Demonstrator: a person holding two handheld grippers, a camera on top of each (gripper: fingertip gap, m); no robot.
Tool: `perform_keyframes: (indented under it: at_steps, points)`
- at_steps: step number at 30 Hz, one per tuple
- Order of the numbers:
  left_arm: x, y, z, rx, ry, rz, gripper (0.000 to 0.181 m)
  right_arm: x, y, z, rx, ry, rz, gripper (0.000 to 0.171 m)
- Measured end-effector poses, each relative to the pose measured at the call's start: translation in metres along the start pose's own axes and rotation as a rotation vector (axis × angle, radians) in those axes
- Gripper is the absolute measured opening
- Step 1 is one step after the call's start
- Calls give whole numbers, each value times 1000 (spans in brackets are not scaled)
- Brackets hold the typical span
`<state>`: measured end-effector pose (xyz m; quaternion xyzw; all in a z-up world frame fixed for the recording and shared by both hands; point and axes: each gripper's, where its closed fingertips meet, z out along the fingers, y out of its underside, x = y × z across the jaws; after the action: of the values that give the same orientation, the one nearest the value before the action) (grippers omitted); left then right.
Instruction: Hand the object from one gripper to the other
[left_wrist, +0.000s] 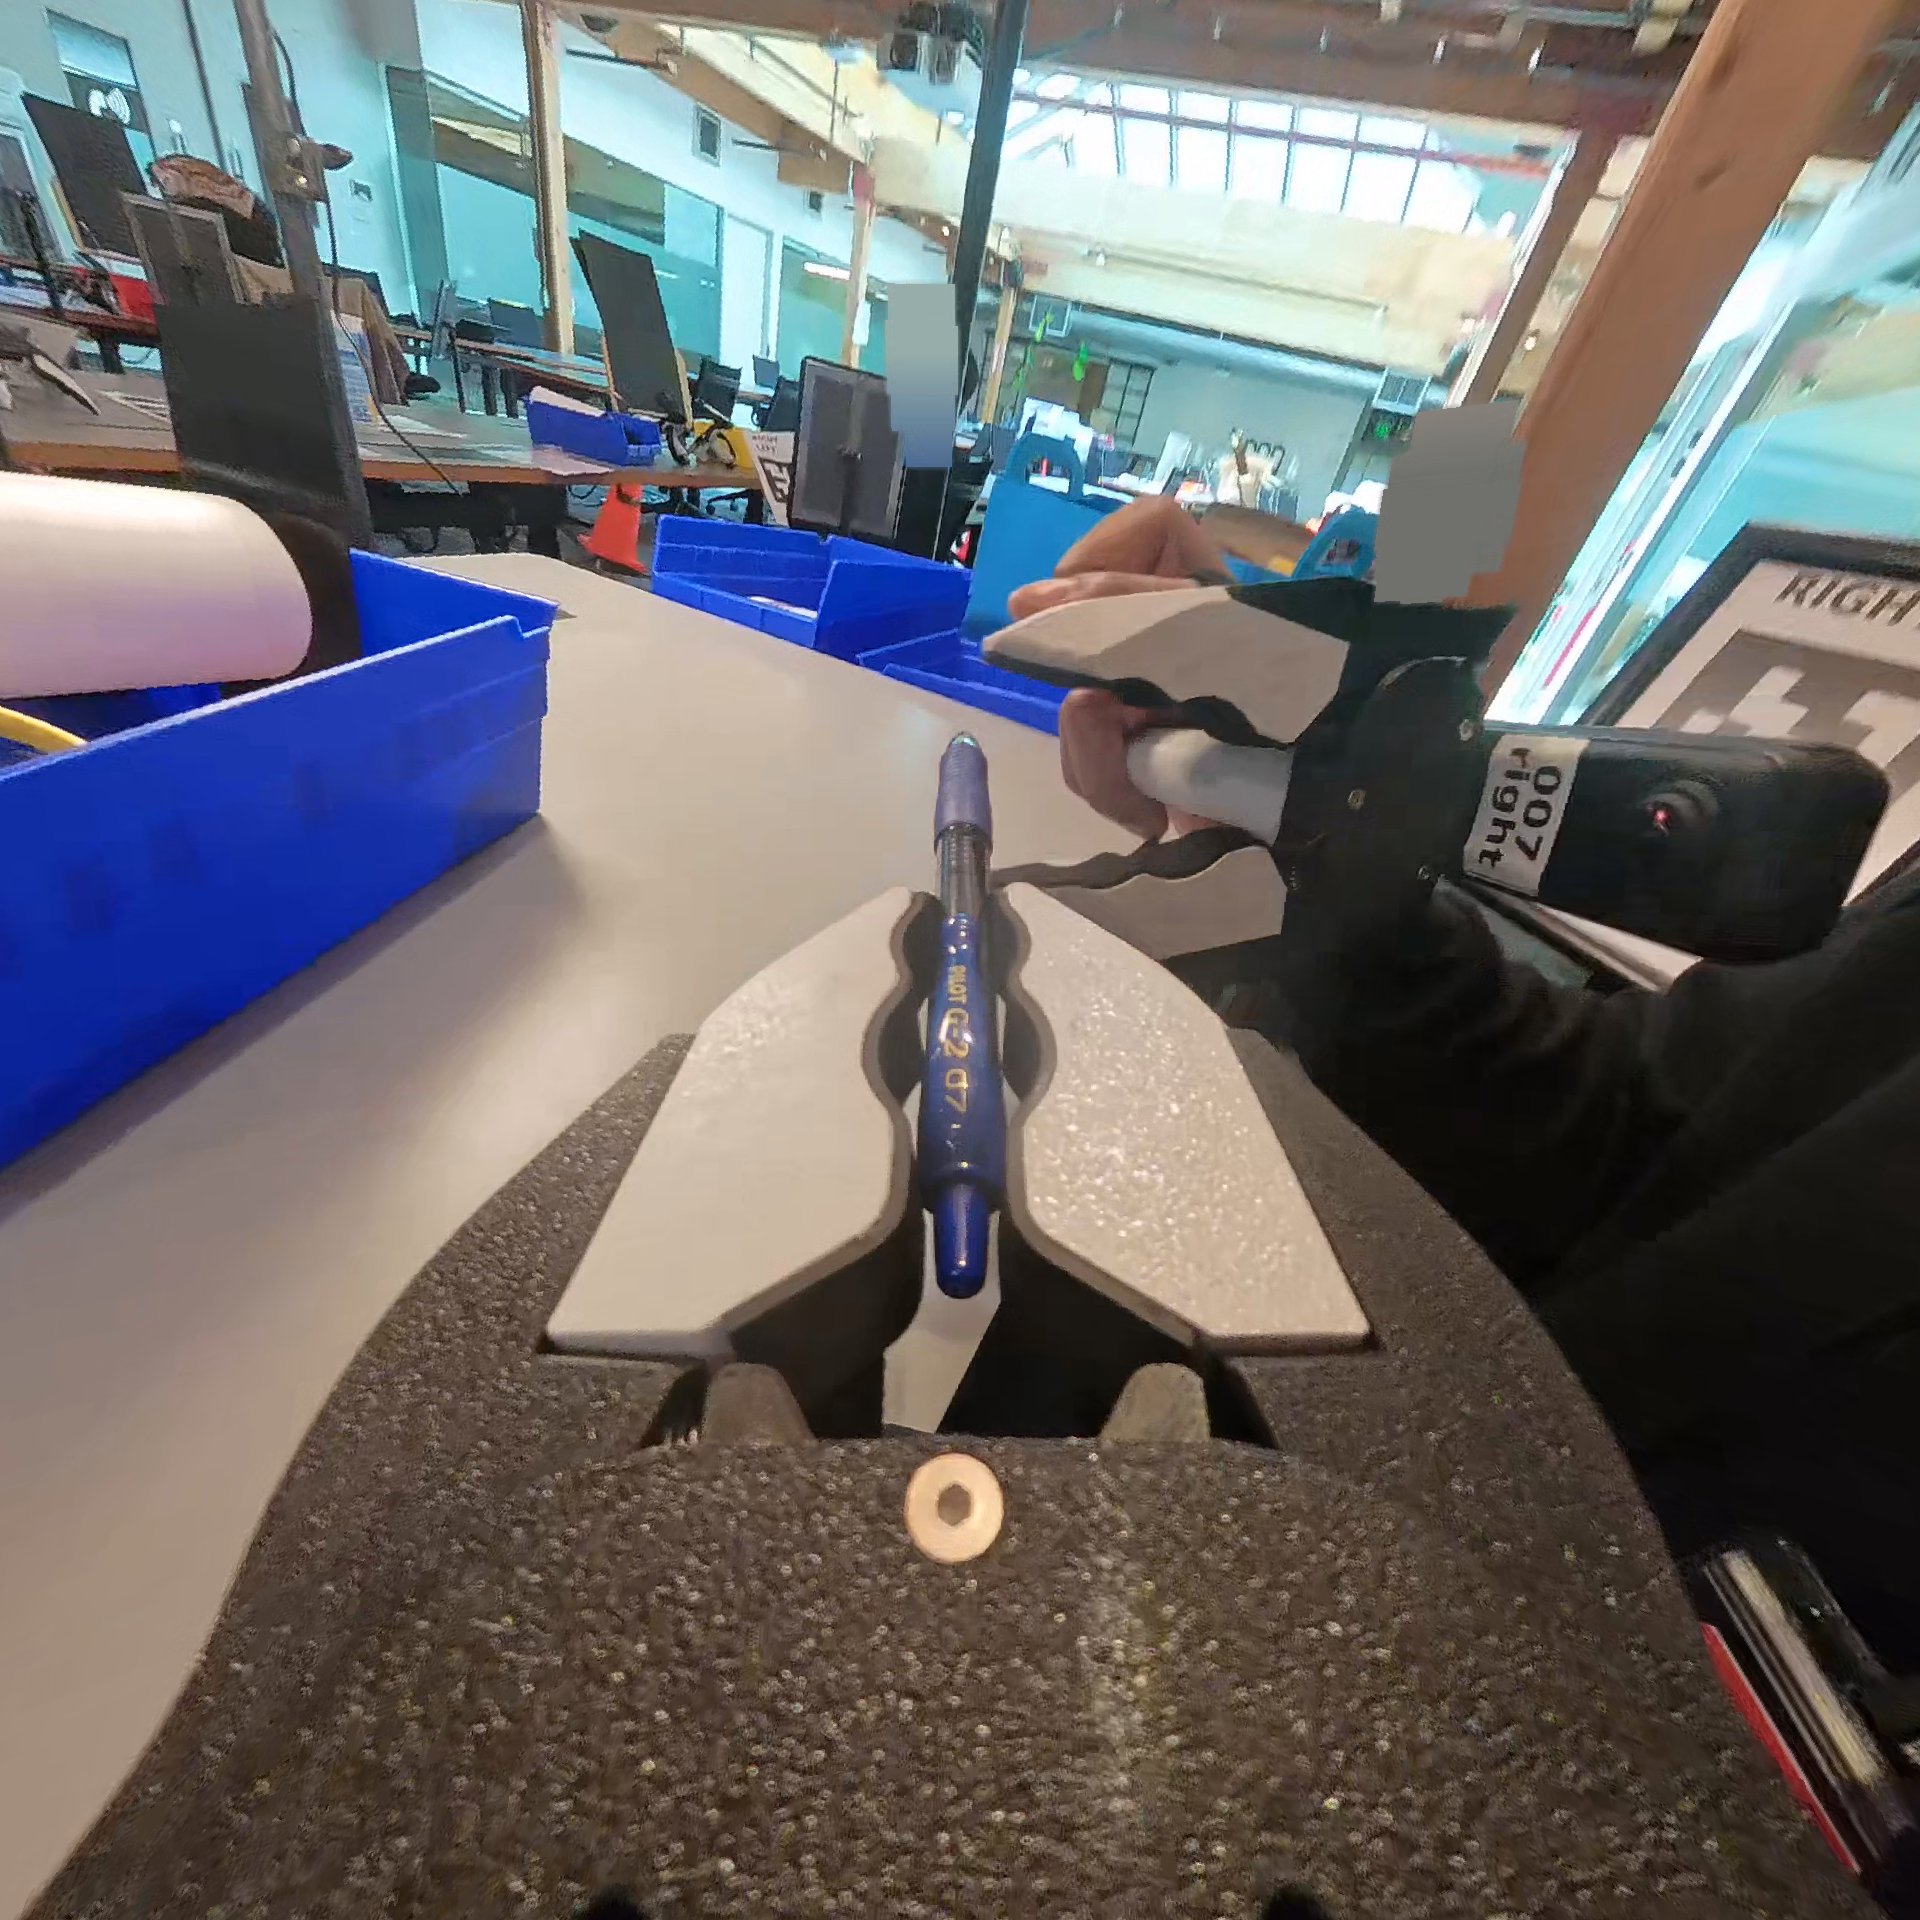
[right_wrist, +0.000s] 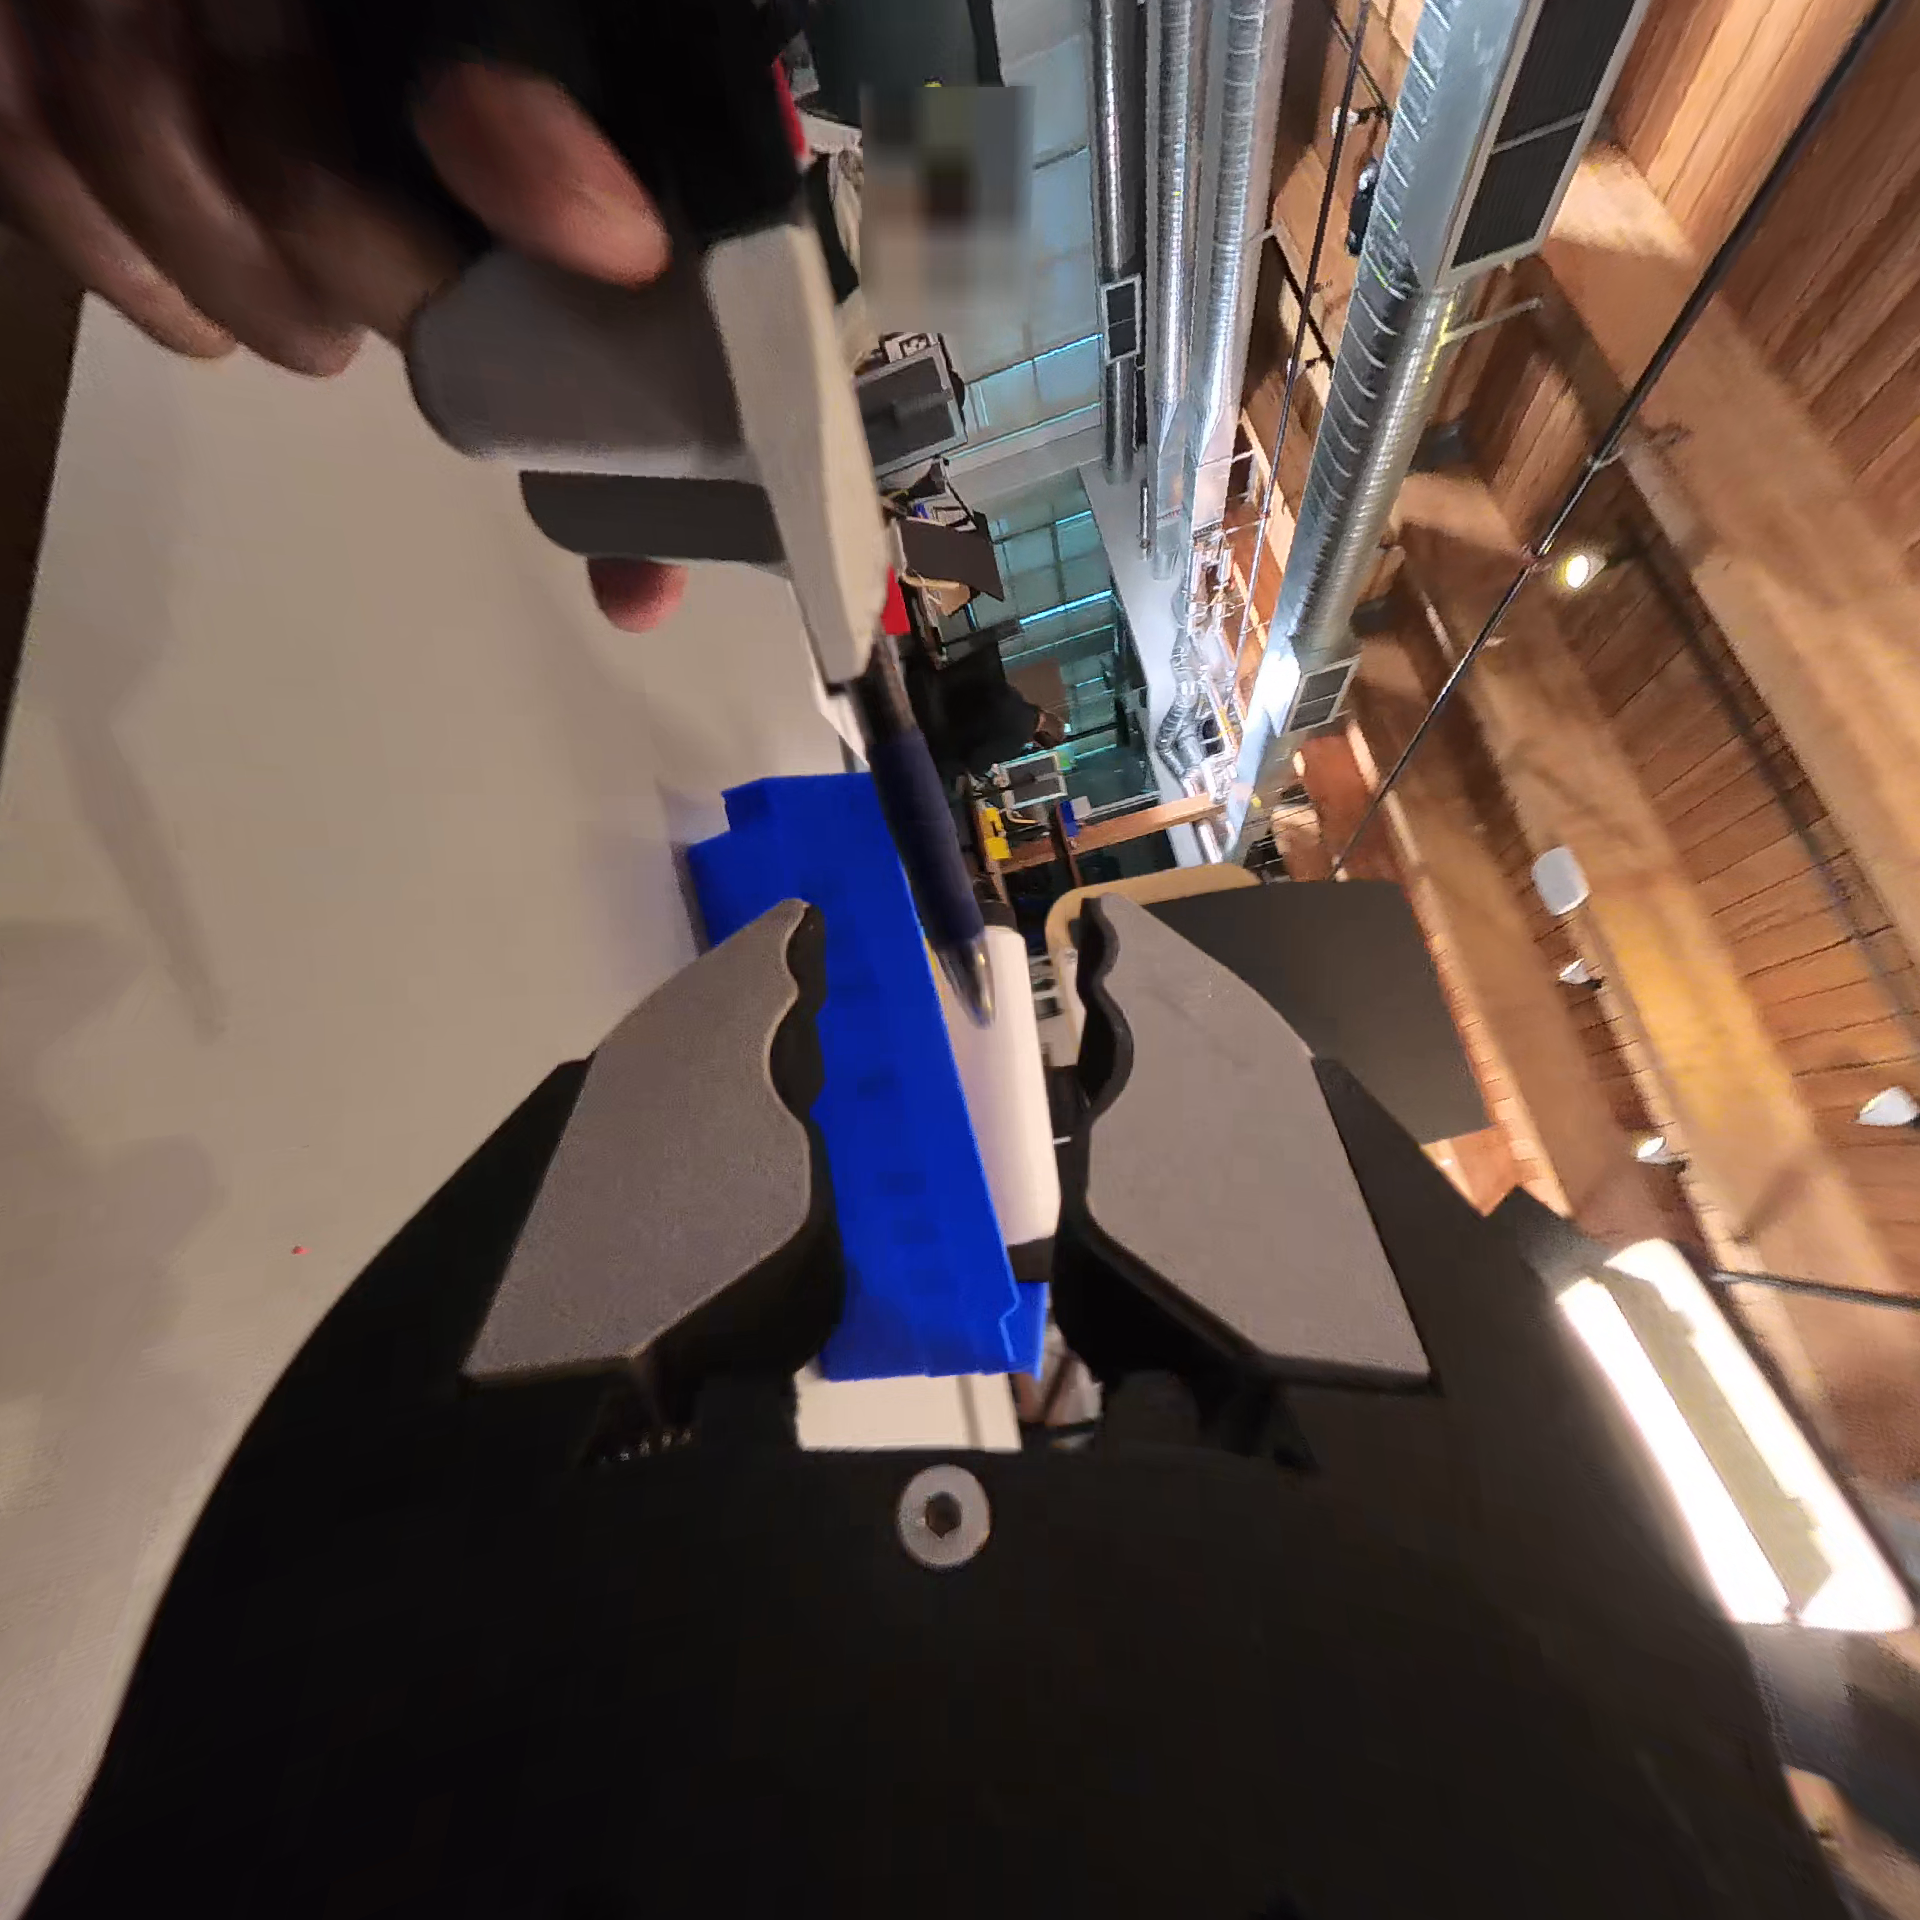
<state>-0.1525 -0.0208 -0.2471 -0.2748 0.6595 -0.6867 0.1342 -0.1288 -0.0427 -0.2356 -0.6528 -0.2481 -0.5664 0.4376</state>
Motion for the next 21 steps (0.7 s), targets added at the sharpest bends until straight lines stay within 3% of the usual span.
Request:
perform_keyframes:
  at_steps: [7, 10, 12, 15, 18, 21]
  points:
    - [6, 13, 5, -121, -55, 151, 11, -25, -3, 16, -60, -19, -185, 40]
    - [11, 19, 6, -162, -48, 194, 11, -26, -4, 19, -69, 6, -193, 14]
    - [10, 18, 7, -149, -57, 215, 11, -22, -4, 20, -69, 20, -159, 8]
    - [4, 5, 5, -57, -66, 197, 34, -17, -3, 21, -41, 14, 42, 8]
    - [3, -11, -3, 114, 1, 152, 55, -12, -7, 22, 46, -52, 398, 9]
    - [0, -27, -13, 281, 83, 13, 55, -12, -23, 21, 196, -200, 817, 9]
